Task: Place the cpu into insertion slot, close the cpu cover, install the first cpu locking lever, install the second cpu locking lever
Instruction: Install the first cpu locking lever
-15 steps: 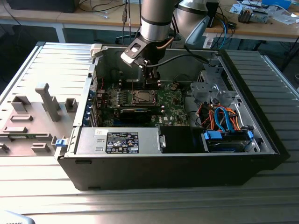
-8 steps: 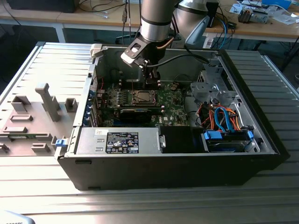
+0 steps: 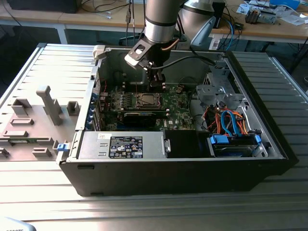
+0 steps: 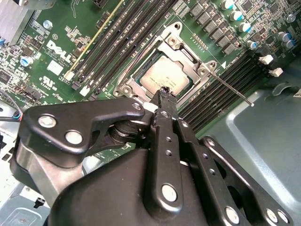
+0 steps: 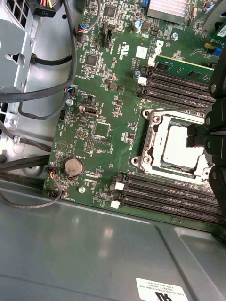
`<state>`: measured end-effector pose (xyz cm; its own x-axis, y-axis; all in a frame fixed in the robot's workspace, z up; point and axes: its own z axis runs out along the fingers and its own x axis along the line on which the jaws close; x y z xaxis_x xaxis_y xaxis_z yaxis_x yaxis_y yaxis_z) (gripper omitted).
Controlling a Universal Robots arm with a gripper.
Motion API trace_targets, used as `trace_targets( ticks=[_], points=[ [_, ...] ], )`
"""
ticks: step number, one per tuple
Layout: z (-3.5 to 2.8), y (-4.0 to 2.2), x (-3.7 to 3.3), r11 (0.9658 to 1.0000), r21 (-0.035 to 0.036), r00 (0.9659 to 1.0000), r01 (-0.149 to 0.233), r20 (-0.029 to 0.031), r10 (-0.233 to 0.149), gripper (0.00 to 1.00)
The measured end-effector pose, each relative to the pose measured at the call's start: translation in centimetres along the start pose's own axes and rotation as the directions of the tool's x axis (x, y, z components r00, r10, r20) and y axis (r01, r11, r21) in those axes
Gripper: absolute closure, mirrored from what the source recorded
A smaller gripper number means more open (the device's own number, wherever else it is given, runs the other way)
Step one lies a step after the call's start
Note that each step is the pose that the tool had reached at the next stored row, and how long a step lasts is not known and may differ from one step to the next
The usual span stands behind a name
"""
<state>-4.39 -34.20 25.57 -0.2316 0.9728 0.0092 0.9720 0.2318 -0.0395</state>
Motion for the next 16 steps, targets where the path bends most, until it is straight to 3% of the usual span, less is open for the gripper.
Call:
trace_targets(
  ticks=[16],
  points=[
    [0.02, 0.0, 0.0, 0.9999, 0.0001, 0.9999, 0.011, 0.0005, -0.011, 0.89]
  ],
)
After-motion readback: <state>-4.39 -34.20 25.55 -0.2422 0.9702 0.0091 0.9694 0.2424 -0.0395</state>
